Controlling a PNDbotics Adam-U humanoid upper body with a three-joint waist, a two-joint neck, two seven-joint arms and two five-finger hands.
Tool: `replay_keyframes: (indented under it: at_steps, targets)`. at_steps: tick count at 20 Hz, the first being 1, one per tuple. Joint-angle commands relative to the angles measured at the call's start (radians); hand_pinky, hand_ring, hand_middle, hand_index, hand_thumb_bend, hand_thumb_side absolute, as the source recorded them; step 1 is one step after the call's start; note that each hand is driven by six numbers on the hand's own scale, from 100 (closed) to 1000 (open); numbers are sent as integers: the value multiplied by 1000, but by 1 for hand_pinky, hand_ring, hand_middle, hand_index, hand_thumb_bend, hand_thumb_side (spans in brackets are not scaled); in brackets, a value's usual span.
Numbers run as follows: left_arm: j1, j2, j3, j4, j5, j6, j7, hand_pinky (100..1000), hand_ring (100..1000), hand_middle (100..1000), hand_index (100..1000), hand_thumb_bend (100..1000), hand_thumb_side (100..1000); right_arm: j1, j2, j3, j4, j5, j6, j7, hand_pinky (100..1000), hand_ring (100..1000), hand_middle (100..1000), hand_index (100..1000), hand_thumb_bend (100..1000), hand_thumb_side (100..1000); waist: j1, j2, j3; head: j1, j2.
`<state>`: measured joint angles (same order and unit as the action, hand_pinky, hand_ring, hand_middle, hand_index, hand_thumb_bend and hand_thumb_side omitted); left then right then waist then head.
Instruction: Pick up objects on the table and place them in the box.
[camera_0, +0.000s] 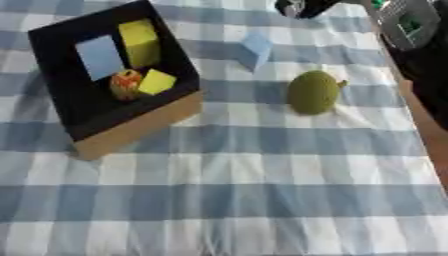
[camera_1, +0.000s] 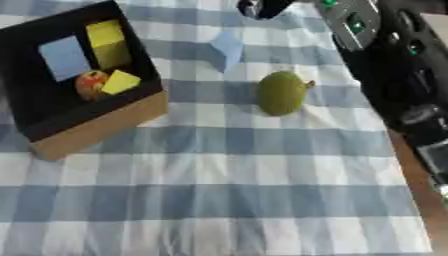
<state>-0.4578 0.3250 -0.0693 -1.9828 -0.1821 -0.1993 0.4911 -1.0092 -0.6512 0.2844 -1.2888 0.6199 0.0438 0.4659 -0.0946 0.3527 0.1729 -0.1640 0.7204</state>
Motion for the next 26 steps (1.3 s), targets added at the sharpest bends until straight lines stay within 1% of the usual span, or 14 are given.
replay_keyframes:
  at_steps: [1,4,9,12,13,14,20,26]
  targets:
    - [-6,23,8,-17,-7,2,3,750,869,772,801,479,662,-8,-44,-8,2,-12,-6,4,923,949,797,963,266,100,5,-25,-1,3,2]
    - [-5,22,8,-17,-7,5,3,750,870,772,801,478,663,6,-48,-2,12,-28,-28,20,924,950,798,964,262,100,8,-24,-1,2,0]
    - [-6,21,8,-17,-6,7,2,749,870,772,800,478,664,9,-42,2,42,-52,-85,48,925,953,800,969,273,100,9,-23,1,-1,-3]
    - [-6,21,8,-17,-6,7,2,749,870,772,800,478,664,7,-40,-1,53,-53,-100,51,925,953,800,969,273,100,9,-23,1,-1,-3]
    - [-7,21,7,-17,-6,7,1,749,870,772,801,477,665,7,-38,1,56,-54,-103,52,923,956,805,979,380,100,9,-23,2,-3,-2]
    - [-7,20,7,-17,-6,8,1,749,870,773,801,477,665,4,-31,4,63,-57,-112,59,923,956,806,979,380,100,9,-22,4,-4,-2]
    - [-7,18,7,-17,-5,9,-1,749,871,774,800,476,666,-10,-15,5,103,-58,-207,93,923,955,812,983,384,100,11,-15,9,-5,-3]
    - [-8,16,7,-17,-5,10,0,748,872,774,800,472,668,-26,-4,1,146,-33,-307,81,925,957,826,990,388,100,12,-7,13,-9,-9]
